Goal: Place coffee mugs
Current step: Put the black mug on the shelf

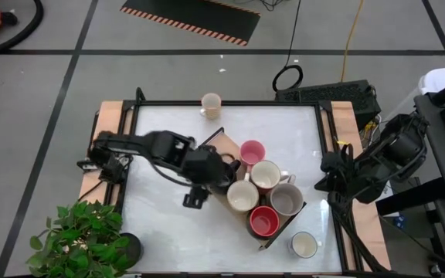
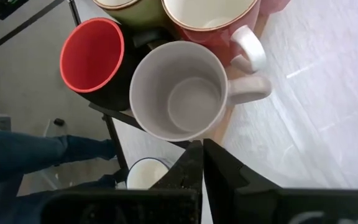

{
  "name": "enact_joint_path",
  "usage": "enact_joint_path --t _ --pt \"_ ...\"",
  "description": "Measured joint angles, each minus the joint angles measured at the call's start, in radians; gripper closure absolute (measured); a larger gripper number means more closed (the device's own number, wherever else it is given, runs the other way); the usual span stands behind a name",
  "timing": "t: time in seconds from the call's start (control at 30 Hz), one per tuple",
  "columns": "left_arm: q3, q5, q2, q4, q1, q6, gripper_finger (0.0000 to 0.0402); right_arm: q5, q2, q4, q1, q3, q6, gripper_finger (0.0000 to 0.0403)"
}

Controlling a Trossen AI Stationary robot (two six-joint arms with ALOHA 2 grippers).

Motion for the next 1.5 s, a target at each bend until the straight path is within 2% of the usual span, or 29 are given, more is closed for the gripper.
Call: enact_joint_path --t 0.13,0.23,0.47,0.7,0.97,1.13,1.27,1.5 --pt "0.000 -0.042 -0.065 0.016 0.020 -0.041 0.0135 0.004 -0.006 -0.001 0.000 0.000 -0.026 0.0403" --pt "0.000 -0.069 -0.086 0.016 0.067 -0.067 0.0153 0.007 -0.006 0.000 0.000 0.000 -0.061 0.0403" --pt "-0.025 -0.095 -0.102 -0.016 0.199 -0.076 0.0240 0.008 -0.007 0.000 0.000 0.000 -0.103 0.0403" --pt "-0.193 -0.065 -0.099 0.080 0.270 -0.081 0.0314 0.002 -0.007 0.000 0.000 0.000 -0.042 0.0403" --pt "-0.323 -0.059 -0.098 0.168 0.251 -0.161 0.0322 -0.127 -0.007 0.003 0.003 0.000 0.033 0.0403" --pt "-0.339 -0.023 -0.098 0.218 0.215 -0.178 0.0323 -0.132 -0.009 0.002 0.003 0.000 -0.052 0.0403" --pt "-0.340 -0.041 -0.098 0.251 0.187 -0.203 0.0323 -0.130 -0.015 0.000 0.003 0.000 -0.113 0.0403" --pt "-0.340 -0.053 -0.098 0.263 0.169 -0.224 0.0323 -0.130 -0.036 0.000 0.003 0.000 -0.096 0.0403"
